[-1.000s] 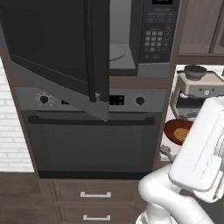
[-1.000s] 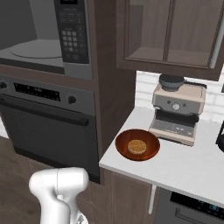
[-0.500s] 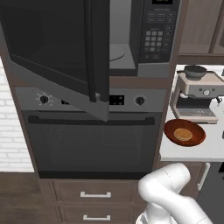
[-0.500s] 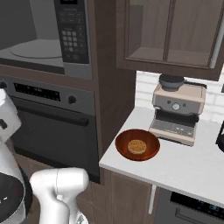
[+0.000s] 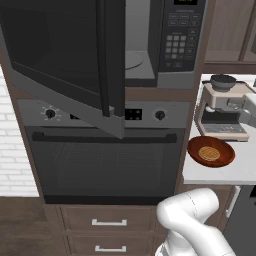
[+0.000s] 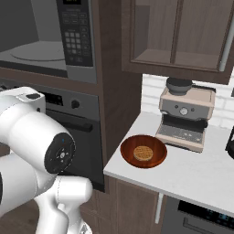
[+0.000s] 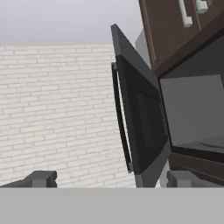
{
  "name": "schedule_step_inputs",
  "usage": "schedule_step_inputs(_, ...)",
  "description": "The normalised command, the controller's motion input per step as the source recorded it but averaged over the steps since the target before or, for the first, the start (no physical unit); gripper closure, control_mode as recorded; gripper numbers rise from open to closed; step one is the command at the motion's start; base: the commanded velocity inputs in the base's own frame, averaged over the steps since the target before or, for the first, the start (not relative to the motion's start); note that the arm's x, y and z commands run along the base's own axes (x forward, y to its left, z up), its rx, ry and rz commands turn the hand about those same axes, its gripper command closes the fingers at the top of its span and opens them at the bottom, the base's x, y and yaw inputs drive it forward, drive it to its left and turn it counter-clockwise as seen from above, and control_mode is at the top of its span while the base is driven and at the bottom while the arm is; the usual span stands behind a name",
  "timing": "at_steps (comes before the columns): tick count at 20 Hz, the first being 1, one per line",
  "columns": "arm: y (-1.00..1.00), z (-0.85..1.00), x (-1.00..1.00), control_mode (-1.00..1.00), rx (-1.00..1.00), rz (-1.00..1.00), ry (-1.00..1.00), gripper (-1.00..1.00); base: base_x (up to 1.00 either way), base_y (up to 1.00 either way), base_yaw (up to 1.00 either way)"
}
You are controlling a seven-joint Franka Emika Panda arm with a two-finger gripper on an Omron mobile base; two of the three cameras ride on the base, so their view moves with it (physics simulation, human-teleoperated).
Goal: Open the microwave, place the bowl with waffle inside the microwave, then close the microwave door and turn it on.
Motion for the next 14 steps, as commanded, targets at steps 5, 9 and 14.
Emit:
schedule_step_inputs(5, 0.61, -0.19, 0.02, -1.0, 0.19, 0.13, 0.21, -1.0, 0.0, 0.0, 0.0)
schedule_step_inputs(9, 0.22, 0.0, 0.0, -1.0, 0.11, 0.12, 0.56, -1.0, 0.0, 0.0, 0.0)
schedule_step_inputs(14, 0.12, -0.02, 0.0, -1.0, 0.15, 0.04, 0.64, -1.0, 0.0, 0.0, 0.0)
